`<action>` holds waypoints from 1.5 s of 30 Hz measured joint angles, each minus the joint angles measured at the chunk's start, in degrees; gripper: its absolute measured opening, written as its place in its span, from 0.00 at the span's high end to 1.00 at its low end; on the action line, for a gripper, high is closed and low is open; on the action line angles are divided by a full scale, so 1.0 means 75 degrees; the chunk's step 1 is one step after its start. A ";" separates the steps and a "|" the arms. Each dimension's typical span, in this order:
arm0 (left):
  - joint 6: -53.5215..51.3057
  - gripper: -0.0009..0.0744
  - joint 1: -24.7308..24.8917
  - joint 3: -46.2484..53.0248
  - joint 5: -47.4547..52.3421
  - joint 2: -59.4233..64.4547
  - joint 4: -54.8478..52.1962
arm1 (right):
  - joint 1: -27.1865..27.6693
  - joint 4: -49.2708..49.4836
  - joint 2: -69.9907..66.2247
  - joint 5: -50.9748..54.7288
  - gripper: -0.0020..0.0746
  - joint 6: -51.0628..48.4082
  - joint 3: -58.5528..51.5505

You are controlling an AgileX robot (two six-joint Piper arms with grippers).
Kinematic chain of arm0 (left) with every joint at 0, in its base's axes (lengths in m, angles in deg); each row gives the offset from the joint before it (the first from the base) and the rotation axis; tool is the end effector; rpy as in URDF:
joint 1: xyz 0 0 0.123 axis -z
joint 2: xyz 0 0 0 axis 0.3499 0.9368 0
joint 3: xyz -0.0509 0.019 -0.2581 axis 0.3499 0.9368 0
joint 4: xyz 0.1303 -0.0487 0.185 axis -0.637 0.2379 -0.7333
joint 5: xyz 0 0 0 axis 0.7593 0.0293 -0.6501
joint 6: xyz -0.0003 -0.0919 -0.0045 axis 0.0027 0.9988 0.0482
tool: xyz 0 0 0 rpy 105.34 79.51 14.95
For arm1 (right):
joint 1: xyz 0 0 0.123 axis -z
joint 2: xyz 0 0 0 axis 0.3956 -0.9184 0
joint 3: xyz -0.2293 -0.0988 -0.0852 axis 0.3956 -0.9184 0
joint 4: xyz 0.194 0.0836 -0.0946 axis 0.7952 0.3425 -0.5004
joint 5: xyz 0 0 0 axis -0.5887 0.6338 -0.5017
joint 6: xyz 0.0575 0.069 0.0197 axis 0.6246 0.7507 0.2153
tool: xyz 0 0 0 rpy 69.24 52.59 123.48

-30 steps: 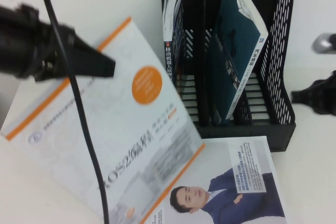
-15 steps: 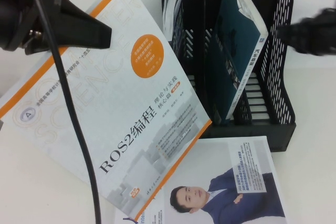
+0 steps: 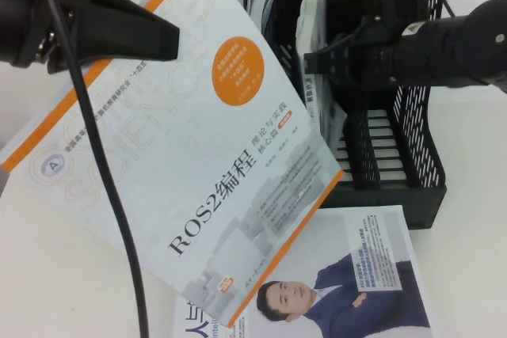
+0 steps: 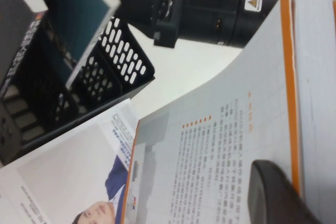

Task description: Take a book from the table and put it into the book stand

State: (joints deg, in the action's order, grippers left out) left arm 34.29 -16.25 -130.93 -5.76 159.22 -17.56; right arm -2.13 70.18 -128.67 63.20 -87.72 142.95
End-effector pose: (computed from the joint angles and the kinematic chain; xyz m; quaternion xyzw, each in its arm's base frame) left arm 0.2055 -0.0878 0.4422 0.1571 0.8269 -0.4328 0.3230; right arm 0.3549 0.1823 0.2903 -0.1282 0.8411 0.2246 0.4751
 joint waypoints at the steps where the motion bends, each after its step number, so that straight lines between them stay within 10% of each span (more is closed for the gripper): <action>1: 0.0000 0.85 0.0000 0.0000 0.0000 0.0000 0.0038 | -0.0030 0.0000 0.0034 -0.0091 0.97 -0.0126 0.0000; 9: 0.0095 0.85 0.0000 -0.0007 -0.0014 0.0000 0.0492 | 0.0924 0.0057 0.1036 -0.0472 0.97 -0.0338 0.0000; 25: 0.0580 0.85 0.1344 -0.0556 -0.2320 0.0643 0.0975 | 0.6537 0.0039 0.3388 0.2713 0.97 0.0126 -0.0044; 34: 0.2290 0.85 0.3040 -0.2822 -0.4043 0.2795 -0.0881 | 0.6695 0.0308 0.3910 0.3729 0.97 0.0118 -0.0923; 45: 0.5891 0.85 0.3461 -0.4976 -0.4005 0.4594 -0.4493 | 0.6695 0.1239 0.4504 0.3441 0.97 -0.0659 -0.3044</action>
State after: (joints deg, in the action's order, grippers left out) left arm 78.47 9.71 -168.26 -35.79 193.67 -51.26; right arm 48.08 79.48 -94.89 89.01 -92.66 120.12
